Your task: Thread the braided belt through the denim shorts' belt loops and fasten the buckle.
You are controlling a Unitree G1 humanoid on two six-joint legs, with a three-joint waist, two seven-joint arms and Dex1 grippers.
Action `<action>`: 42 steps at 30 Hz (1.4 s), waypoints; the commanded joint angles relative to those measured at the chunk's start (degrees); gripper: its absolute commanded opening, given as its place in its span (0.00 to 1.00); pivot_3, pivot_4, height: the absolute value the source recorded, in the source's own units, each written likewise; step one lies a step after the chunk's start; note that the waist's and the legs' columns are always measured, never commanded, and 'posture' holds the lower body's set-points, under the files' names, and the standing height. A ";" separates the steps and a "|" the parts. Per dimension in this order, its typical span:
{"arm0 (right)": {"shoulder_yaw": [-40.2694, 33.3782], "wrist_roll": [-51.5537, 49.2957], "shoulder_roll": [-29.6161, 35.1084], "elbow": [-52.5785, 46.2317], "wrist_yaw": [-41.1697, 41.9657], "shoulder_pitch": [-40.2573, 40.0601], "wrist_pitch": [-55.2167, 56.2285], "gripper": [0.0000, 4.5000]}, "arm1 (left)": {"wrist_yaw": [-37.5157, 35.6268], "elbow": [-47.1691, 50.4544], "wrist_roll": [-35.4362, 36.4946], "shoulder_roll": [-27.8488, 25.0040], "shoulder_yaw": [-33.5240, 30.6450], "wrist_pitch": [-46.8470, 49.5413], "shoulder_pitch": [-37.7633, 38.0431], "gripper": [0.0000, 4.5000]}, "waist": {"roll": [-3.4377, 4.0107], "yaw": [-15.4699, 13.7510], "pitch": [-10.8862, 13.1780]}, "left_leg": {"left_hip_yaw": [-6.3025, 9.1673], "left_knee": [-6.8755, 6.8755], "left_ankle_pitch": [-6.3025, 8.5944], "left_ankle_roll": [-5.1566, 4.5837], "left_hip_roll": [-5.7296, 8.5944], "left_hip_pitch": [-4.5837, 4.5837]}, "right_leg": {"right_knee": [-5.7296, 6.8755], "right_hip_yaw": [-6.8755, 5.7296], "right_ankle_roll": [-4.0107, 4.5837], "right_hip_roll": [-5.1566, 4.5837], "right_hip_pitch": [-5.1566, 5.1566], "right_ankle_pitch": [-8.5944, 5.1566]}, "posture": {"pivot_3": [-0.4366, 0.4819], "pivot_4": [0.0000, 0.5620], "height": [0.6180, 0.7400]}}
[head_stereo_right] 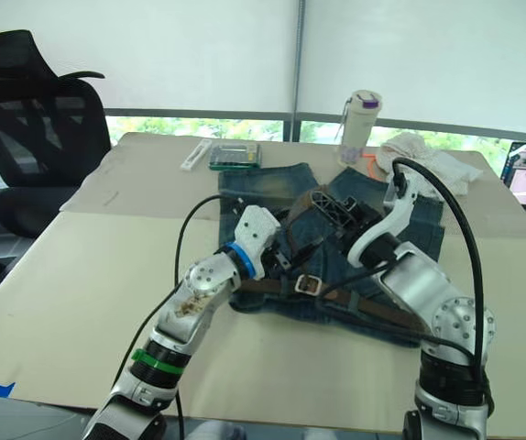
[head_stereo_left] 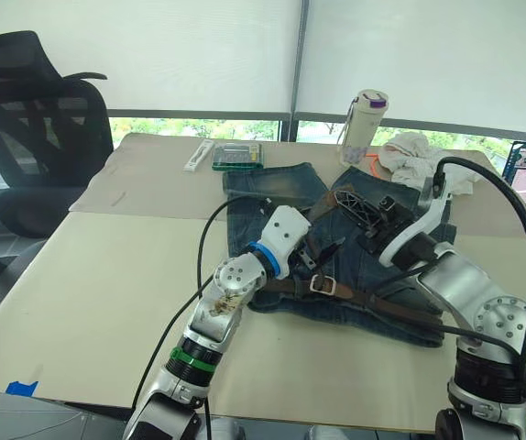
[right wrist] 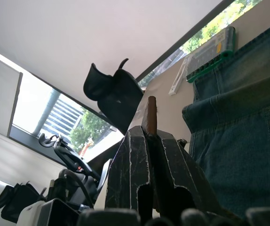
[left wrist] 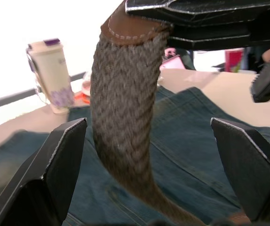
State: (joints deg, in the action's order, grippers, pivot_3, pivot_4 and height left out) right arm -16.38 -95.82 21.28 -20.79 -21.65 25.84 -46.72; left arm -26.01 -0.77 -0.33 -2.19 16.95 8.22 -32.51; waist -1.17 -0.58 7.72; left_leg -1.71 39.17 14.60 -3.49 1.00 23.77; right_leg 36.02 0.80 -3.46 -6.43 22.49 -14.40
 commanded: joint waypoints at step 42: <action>27.82 80.81 27.65 -6.32 43.47 -21.87 18.35 0.94 | -4.28 -1.16 -19.18 -15.45 6.46 -6.32 1.06 0.00 | -0.01 -0.15 0.04 | 0.00 -0.01 -0.02 0.04 0.03 -0.02 | -0.20 0.02 -0.09 -0.03 0.07 -0.06 | 0.48 0.27 1.00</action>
State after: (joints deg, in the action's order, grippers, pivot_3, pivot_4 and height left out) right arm 12.71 -17.29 49.08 -26.74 22.23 3.28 -29.61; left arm -29.93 -4.04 -17.96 -17.52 22.68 3.52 -30.19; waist -1.18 -0.73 7.76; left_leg -1.71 39.16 14.57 -3.46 1.04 23.75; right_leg 35.81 0.82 -3.56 -6.47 22.54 -14.46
